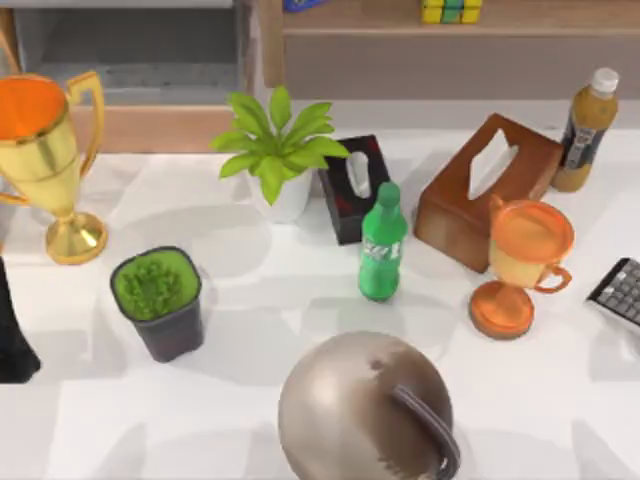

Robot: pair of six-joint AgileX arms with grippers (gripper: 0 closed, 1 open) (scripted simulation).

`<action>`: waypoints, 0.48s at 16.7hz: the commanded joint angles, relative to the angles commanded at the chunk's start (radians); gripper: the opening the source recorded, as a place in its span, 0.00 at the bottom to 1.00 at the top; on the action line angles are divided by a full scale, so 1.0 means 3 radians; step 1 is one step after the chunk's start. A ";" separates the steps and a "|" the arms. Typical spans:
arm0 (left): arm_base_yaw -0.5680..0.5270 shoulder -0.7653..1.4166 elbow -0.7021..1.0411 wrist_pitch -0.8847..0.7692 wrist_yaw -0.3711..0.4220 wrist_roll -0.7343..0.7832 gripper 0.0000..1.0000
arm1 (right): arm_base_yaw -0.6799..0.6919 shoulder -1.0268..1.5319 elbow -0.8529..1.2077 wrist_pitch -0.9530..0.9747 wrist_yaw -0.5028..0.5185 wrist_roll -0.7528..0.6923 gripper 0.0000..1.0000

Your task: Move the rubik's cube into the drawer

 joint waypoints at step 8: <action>-0.0305 0.0716 0.0687 0.0286 -0.0316 0.0046 1.00 | 0.0000 0.0000 0.0000 0.0000 0.0000 0.0000 1.00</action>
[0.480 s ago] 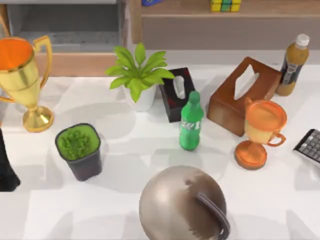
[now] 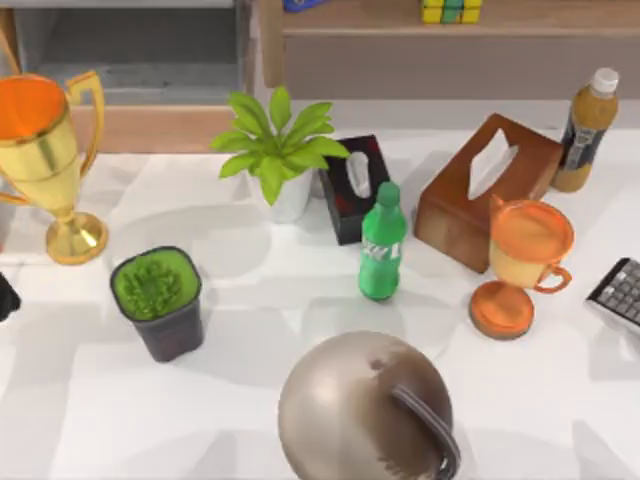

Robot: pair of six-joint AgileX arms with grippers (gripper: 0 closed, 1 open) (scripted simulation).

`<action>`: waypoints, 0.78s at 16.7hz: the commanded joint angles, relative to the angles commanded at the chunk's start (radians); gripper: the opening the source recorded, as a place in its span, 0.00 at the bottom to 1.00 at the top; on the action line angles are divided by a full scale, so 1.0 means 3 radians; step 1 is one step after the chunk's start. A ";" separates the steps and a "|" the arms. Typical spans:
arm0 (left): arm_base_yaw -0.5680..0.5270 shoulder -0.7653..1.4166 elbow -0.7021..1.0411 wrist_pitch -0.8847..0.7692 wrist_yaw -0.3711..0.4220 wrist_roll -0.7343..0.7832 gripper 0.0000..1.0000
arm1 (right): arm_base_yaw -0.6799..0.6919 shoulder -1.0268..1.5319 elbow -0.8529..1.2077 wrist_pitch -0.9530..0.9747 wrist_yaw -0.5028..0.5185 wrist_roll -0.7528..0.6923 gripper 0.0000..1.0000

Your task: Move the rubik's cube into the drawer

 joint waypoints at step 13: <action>-0.1710 0.4829 0.3502 0.1358 -0.1549 0.0085 1.00 | 0.0000 0.0000 0.0000 0.0000 0.0000 0.0000 1.00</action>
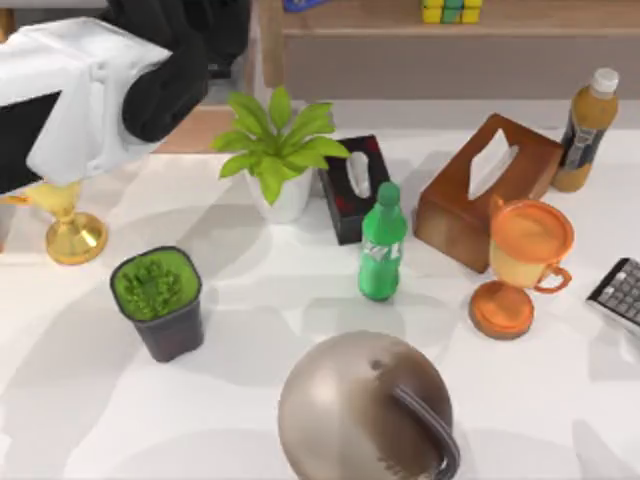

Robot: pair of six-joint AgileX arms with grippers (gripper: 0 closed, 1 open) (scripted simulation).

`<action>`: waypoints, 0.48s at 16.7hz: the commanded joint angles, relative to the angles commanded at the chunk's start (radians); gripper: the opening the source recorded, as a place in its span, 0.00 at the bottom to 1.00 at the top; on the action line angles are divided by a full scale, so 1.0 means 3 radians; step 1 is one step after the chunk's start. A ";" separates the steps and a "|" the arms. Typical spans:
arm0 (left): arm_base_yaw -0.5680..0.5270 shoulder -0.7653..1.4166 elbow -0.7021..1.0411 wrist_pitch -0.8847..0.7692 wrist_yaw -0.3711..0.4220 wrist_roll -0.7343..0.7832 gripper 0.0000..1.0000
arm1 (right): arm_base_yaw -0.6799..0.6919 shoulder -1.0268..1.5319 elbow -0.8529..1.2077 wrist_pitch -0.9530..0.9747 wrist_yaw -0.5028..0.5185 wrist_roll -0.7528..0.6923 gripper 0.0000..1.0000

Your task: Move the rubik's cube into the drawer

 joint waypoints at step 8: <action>-0.0756 0.2410 0.1611 0.0567 -0.0734 -0.0059 1.00 | 0.0000 0.0000 0.0000 0.0000 0.0000 0.0000 1.00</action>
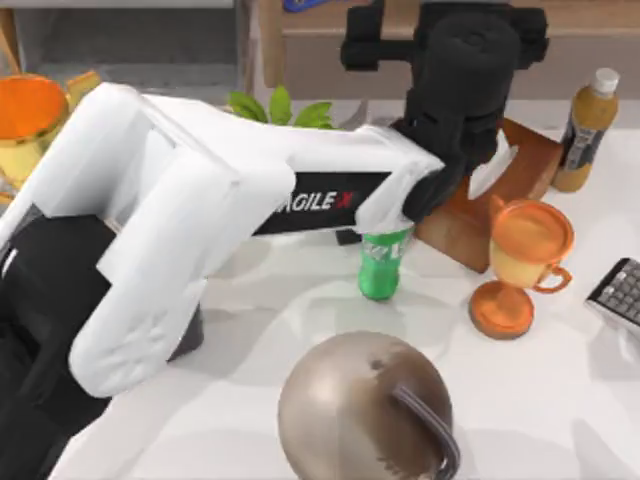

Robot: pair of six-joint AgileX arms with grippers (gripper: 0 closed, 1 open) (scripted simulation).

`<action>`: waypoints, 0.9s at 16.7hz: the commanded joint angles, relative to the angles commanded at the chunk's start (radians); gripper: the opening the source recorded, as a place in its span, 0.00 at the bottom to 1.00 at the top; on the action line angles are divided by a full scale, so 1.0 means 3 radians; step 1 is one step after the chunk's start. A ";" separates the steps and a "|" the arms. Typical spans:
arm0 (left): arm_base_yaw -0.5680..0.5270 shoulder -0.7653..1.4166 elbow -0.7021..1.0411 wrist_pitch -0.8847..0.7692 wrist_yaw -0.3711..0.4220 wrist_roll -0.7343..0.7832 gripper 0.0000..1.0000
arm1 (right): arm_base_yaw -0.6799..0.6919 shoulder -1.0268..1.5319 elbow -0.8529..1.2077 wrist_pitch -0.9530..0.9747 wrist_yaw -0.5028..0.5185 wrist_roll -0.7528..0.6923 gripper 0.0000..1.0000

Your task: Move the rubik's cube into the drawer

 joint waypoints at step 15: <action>-0.0051 0.0507 0.0686 -0.0196 -0.0056 -0.0022 1.00 | 0.0000 0.0000 0.0000 0.0000 0.0000 0.0000 1.00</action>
